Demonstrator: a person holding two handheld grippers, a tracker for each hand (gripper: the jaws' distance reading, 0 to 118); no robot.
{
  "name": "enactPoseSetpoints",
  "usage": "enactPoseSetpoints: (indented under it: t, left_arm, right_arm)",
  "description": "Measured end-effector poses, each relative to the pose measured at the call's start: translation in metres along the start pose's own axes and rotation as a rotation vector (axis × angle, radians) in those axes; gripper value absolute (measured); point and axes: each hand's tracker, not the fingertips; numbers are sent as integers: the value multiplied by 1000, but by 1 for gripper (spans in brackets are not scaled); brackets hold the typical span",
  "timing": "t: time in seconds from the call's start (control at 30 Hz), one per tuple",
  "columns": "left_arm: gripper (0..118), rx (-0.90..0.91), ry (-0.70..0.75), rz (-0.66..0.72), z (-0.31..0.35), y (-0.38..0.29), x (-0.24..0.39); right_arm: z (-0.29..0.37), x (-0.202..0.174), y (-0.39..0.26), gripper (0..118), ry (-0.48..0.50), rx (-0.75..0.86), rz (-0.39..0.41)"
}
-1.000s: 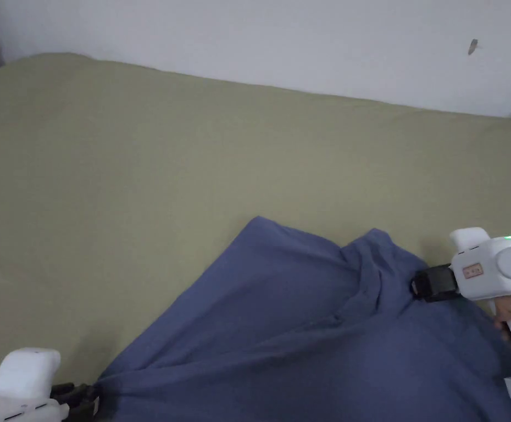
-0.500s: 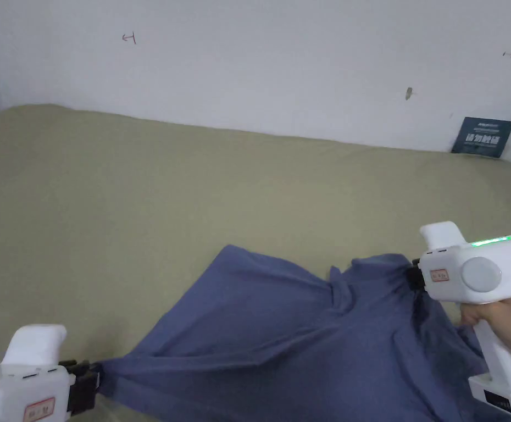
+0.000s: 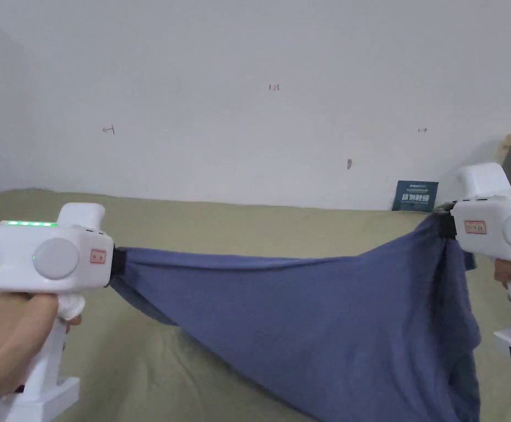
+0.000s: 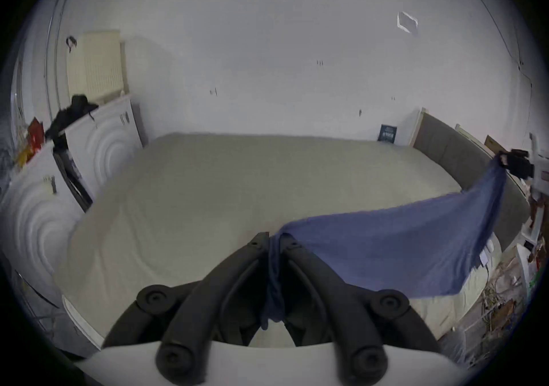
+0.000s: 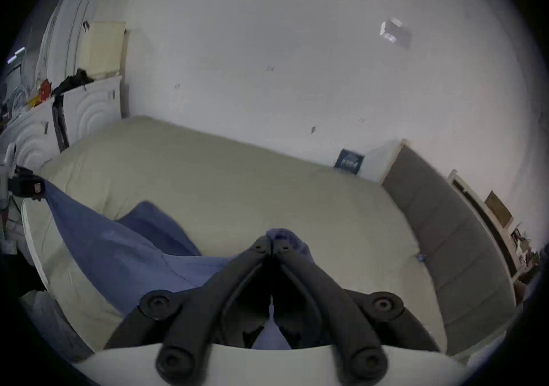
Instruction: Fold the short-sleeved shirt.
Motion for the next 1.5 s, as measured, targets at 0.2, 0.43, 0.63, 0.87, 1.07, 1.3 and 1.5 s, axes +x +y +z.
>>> enactPoseSetpoints:
  t: [0.2,0.43,0.63,0.87,1.07,1.3,1.5]
  left_arm:
    - [6,75,34,-26,16,83,16]
    - [6,137,96,-34,15,132,36]
    - [6,144,111,0,5,147,31]
    - [6,149,167,-23,-20,178,29]
    - [6,200,208,-41,-34,229,33]
    - [6,240,239,-55,-67,283,41]
    - [6,255,252,-45,-115,303,44]
  right_arm:
    - [33,26,42,0,-78,90,-50]
    - [23,33,76,0,-104,146,-160]
    - [1,31,93,0,-93,151,-194]
    - [-44,30,126,0,-111,142,-159]
    - [-88,37,175,0,-133,165,-124]
    - [-134,49,230,0,-161,211,-116]
    - [-175,49,244,0,-171,225,-132]
